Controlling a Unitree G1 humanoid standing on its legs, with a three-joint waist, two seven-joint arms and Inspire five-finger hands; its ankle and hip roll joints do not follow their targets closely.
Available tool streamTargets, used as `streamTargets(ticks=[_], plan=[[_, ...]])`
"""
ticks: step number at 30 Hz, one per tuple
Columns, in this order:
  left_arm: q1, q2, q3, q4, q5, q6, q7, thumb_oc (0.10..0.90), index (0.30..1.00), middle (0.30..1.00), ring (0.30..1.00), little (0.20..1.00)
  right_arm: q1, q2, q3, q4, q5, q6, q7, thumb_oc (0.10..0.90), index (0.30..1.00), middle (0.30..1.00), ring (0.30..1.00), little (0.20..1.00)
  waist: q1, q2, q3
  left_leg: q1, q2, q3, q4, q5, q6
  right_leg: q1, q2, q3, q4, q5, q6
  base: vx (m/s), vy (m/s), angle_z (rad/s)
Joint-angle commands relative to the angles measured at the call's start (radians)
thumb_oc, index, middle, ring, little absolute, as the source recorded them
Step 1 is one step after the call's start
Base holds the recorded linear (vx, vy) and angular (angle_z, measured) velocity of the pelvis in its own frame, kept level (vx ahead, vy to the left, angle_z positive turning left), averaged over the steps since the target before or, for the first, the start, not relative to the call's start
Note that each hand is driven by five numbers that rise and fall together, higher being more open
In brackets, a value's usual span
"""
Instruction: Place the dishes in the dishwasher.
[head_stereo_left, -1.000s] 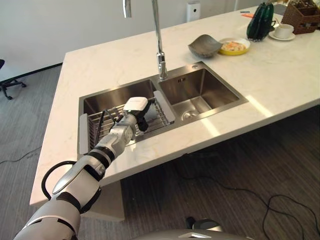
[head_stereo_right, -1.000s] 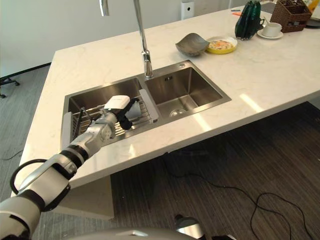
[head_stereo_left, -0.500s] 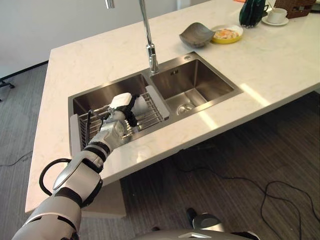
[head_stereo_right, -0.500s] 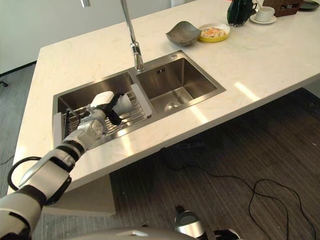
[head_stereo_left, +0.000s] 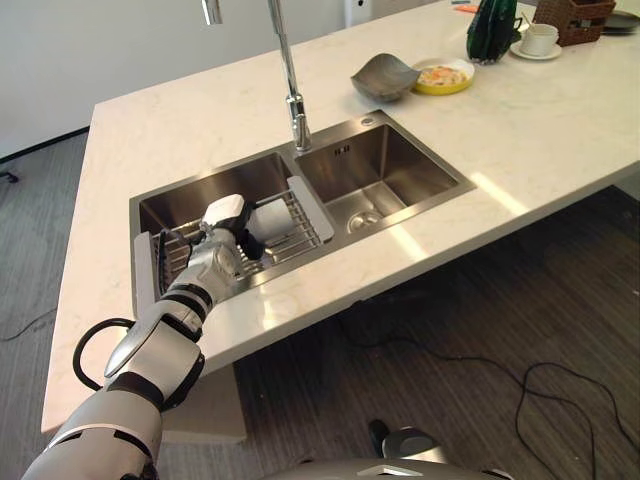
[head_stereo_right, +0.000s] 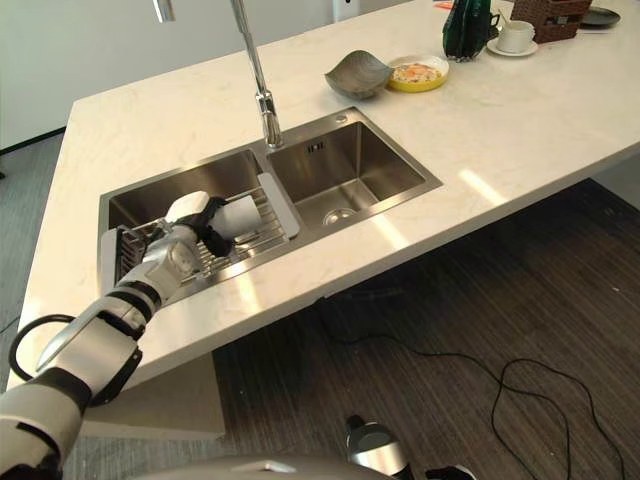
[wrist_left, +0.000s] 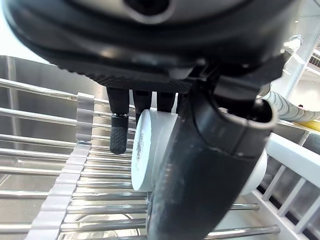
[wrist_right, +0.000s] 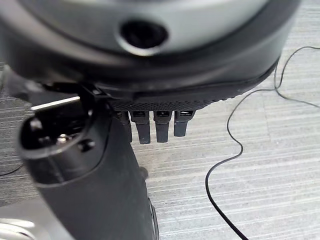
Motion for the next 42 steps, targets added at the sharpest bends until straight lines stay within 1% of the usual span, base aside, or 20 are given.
streamTargets(ticks=[1, 4, 7, 8, 9, 10, 12, 15, 16, 20, 23, 27, 30, 33, 36, 37, 38, 39, 41, 42], plan=[[0.015, 0.072, -0.019, -0.106, 0.073, -0.035, 0.000, 0.400, 0.300, 0.300, 0.300, 0.300, 0.032, 0.010, 0.032, 0.028, -0.002, -0.022, -0.001, 0.800, 0.900, 0.900, 0.900, 0.900, 0.041, -0.071, -0.040, 0.006, -0.085, -0.056, 0.004, -0.081, 0.024, 0.070, -0.071, -0.086, -0.091, -0.053, 0.098, -0.03, -0.019, 0.12], [0.054, 0.099, 0.032, -0.263, 0.034, -0.071, 0.066, 0.400, 0.300, 0.300, 0.300, 0.300, 0.043, 0.019, 0.022, 0.012, 0.006, -0.031, -0.012, 0.800, 0.900, 0.900, 0.900, 0.900, 0.054, -0.079, -0.042, 0.001, -0.087, -0.072, 0.004, -0.078, 0.023, 0.076, -0.075, -0.102, -0.090, -0.057, 0.096, -0.02, -0.018, 0.25], [0.107, 0.090, 0.116, -0.381, -0.053, -0.103, 0.131, 0.400, 0.300, 0.300, 0.300, 0.300, 0.058, 0.032, 0.018, -0.001, 0.005, -0.039, -0.024, 0.800, 0.900, 0.900, 0.900, 0.900, 0.064, -0.087, -0.049, -0.002, -0.088, -0.086, 0.004, -0.077, 0.021, 0.083, -0.077, -0.120, -0.091, -0.062, 0.094, 0.01, -0.020, 0.25], [0.124, 0.082, 0.165, -0.431, -0.120, -0.121, 0.160, 0.400, 0.300, 0.300, 0.300, 0.300, 0.063, 0.036, 0.018, -0.005, 0.002, -0.040, -0.030, 0.800, 0.900, 0.900, 0.900, 0.900, 0.068, -0.090, -0.052, -0.003, -0.088, -0.091, 0.004, -0.076, 0.020, 0.084, -0.078, -0.125, -0.091, -0.063, 0.092, 0.01, -0.021, 0.22], [0.147, 0.070, 0.200, -0.444, -0.179, -0.126, 0.164, 0.400, 0.300, 0.300, 0.300, 0.300, 0.064, 0.038, 0.017, -0.006, 0.001, -0.038, -0.033, 0.800, 0.900, 0.900, 0.900, 0.900, 0.070, -0.091, -0.054, -0.003, -0.087, -0.095, 0.004, -0.076, 0.019, 0.086, -0.079, -0.130, -0.091, -0.065, 0.091, 0.01, -0.024, 0.28], [0.178, 0.037, 0.257, -0.461, -0.297, -0.145, 0.169, 0.400, 0.300, 0.300, 0.300, 0.300, 0.067, 0.041, 0.015, -0.009, -0.006, -0.036, -0.037, 0.800, 0.900, 0.900, 0.900, 0.900, 0.073, -0.093, -0.057, -0.004, -0.088, -0.099, 0.004, -0.074, 0.019, 0.087, -0.079, -0.133, -0.091, -0.065, 0.089, 0.01, -0.019, 0.23], [0.195, 0.021, 0.311, -0.525, -0.419, -0.176, 0.163, 0.400, 0.300, 0.300, 0.300, 0.300, 0.072, 0.036, 0.009, -0.022, -0.009, -0.034, -0.044, 0.800, 0.900, 0.900, 0.900, 0.900, 0.074, -0.093, -0.060, -0.004, -0.087, -0.107, 0.004, -0.074, 0.017, 0.091, -0.079, -0.142, -0.091, -0.067, 0.087, 0.02, -0.023, 0.11], [0.208, 0.008, 0.359, -0.603, -0.540, -0.217, 0.169, 0.400, 0.300, 0.300, 0.300, 0.300, 0.074, 0.034, 0.005, -0.035, -0.014, -0.027, -0.047, 0.800, 0.900, 0.900, 0.900, 0.900, 0.079, -0.092, -0.064, -0.003, -0.086, -0.117, 0.004, -0.074, 0.015, 0.097, -0.081, -0.155, -0.091, -0.071, 0.084, 0.01, -0.011, 0.06], [0.209, 0.008, 0.360, -0.605, -0.542, -0.217, 0.169, 0.400, 0.300, 0.300, 0.300, 0.300, 0.074, 0.033, 0.005, -0.035, -0.014, -0.027, -0.047, 0.800, 0.900, 0.900, 0.900, 0.900, 0.078, -0.092, -0.064, -0.003, -0.086, -0.118, 0.004, -0.074, 0.015, 0.097, -0.081, -0.156, -0.091, -0.071, 0.084, 0.00, -0.019, 0.20], [0.270, -0.015, 0.449, -0.761, -0.692, -0.276, 0.179, 0.400, 0.300, 0.300, 0.300, 0.300, 0.094, 0.034, 0.004, -0.095, -0.020, -0.021, -0.050, 0.800, 0.900, 0.900, 0.900, 0.900, 0.089, -0.088, -0.067, -0.008, -0.085, -0.128, 0.004, -0.070, 0.014, 0.102, -0.081, -0.166, -0.091, -0.076, 0.081, 0.00, -0.024, 0.11], [0.339, -0.012, 0.527, -0.919, -0.726, -0.299, 0.189, 0.400, 0.300, 0.300, 0.300, 0.300, 0.111, 0.031, -0.004, -0.120, -0.029, -0.012, -0.045, 0.800, 0.900, 0.900, 0.900, 0.900, 0.109, -0.086, -0.065, -0.019, -0.085, -0.145, 0.004, -0.053, 0.008, 0.099, -0.085, -0.186, -0.091, -0.074, 0.074, -0.03, -0.047, 0.09], [0.436, 0.015, 0.631, -1.021, -0.709, -0.313, 0.217, 0.400, 0.300, 0.300, 0.300, 0.300, 0.125, 0.029, -0.014, -0.138, -0.027, -0.004, -0.037, 0.800, 0.900, 0.900, 0.900, 0.900, 0.141, -0.079, -0.066, -0.027, -0.085, -0.173, 0.004, -0.044, 0.003, 0.104, -0.086, -0.217, -0.091, -0.086, 0.071, -0.01, -0.051, 0.18], [0.485, 0.021, 0.671, -1.062, -0.691, -0.318, 0.227, 0.400, 0.300, 0.300, 0.300, 0.300, 0.128, 0.025, -0.016, -0.151, -0.021, -0.002, -0.033, 0.800, 0.900, 0.900, 0.900, 0.900, 0.150, -0.077, -0.065, -0.029, -0.084, -0.186, 0.004, -0.039, 0.000, 0.108, -0.088, -0.232, -0.091, -0.091, 0.069, -0.01, -0.039, 0.28], [0.637, 0.035, 0.785, -1.149, -0.600, -0.318, 0.252, 0.400, 0.300, 0.300, 0.300, 0.300, 0.111, 0.015, -0.019, -0.173, -0.015, -0.017, -0.019, 0.800, 0.900, 0.900, 0.900, 0.900, 0.196, -0.068, -0.055, -0.035, -0.083, -0.213, 0.013, -0.025, -0.003, 0.115, -0.092, -0.254, -0.091, -0.098, 0.063, -0.03, -0.060, 0.21], [0.736, 0.004, 0.815, -1.217, -0.617, -0.337, 0.245, 0.400, 0.300, 0.300, 0.300, 0.300, 0.005, 0.012, 0.019, -0.133, -0.036, -0.007, -0.025, 0.800, 0.900, 0.900, 0.900, 0.900, 0.295, -0.053, -0.013, -0.125, -0.092, -0.273, 0.138, -0.016, -0.027, 0.118, -0.117, -0.312, -0.091, -0.098, 0.057, -0.09, -0.068, 0.38], [0.737, 0.003, 0.816, -1.220, -0.617, -0.335, 0.245, 0.400, 0.300, 0.300, 0.300, 0.300, 0.004, 0.012, 0.019, -0.131, -0.036, -0.007, -0.025, 0.800, 0.900, 0.900, 0.900, 0.900, 0.291, -0.053, -0.015, -0.132, -0.093, -0.277, 0.146, -0.019, -0.027, 0.116, -0.118, -0.316, -0.091, -0.099, 0.057, -0.18, -0.079, 0.83], [0.748, -0.006, 0.805, -1.244, -0.605, -0.331, 0.237, 0.400, 0.300, 0.300, 0.300, 0.300, -0.032, 0.000, 0.040, -0.122, -0.047, -0.008, -0.027, 0.800, 0.900, 0.900, 0.900, 0.900, 0.350, -0.044, 0.019, -0.206, -0.099, -0.310, 0.205, 0.044, -0.063, 0.121, -0.131, -0.377, -0.091, -0.102, 0.055, -0.14, -0.079, 0.99], [0.744, -0.010, 0.807, -1.230, -0.591, -0.333, 0.245, 0.400, 0.300, 0.300, 0.300, 0.300, -0.046, -0.004, 0.056, -0.120, -0.053, -0.010, -0.021, 0.800, 0.900, 0.900, 0.900, 0.900, 0.375, -0.044, 0.020, -0.233, -0.103, -0.317, 0.199, 0.045, -0.074, 0.124, -0.138, -0.415, -0.091, -0.118, 0.058, -0.20, -0.109, 0.96], [0.769, -0.001, 0.815, -1.268, -0.569, -0.332, 0.230, 0.400, 0.300, 0.300, 0.300, 0.300, -0.045, -0.012, 0.061, -0.121, -0.071, -0.015, -0.018, 0.800, 0.900, 0.900, 0.900, 0.900, 0.418, -0.045, 0.012, -0.270, -0.103, -0.341, 0.158, 0.060, -0.072, 0.114, -0.145, -0.477, -0.091, -0.123, 0.060, -0.11, -0.121, 1.73], [0.781, -0.006, 0.813, -1.288, -0.556, -0.326, 0.226, 0.400, 0.300, 0.300, 0.300, 0.300, -0.036, -0.015, 0.055, -0.124, -0.071, -0.018, -0.020, 0.800, 0.900, 0.900, 0.900, 0.900, 0.423, -0.047, 0.013, -0.288, -0.091, -0.329, 0.153, 0.074, -0.075, 0.112, -0.154, -0.515, -0.091, -0.121, 0.060, -0.16, -0.109, 1.96]])
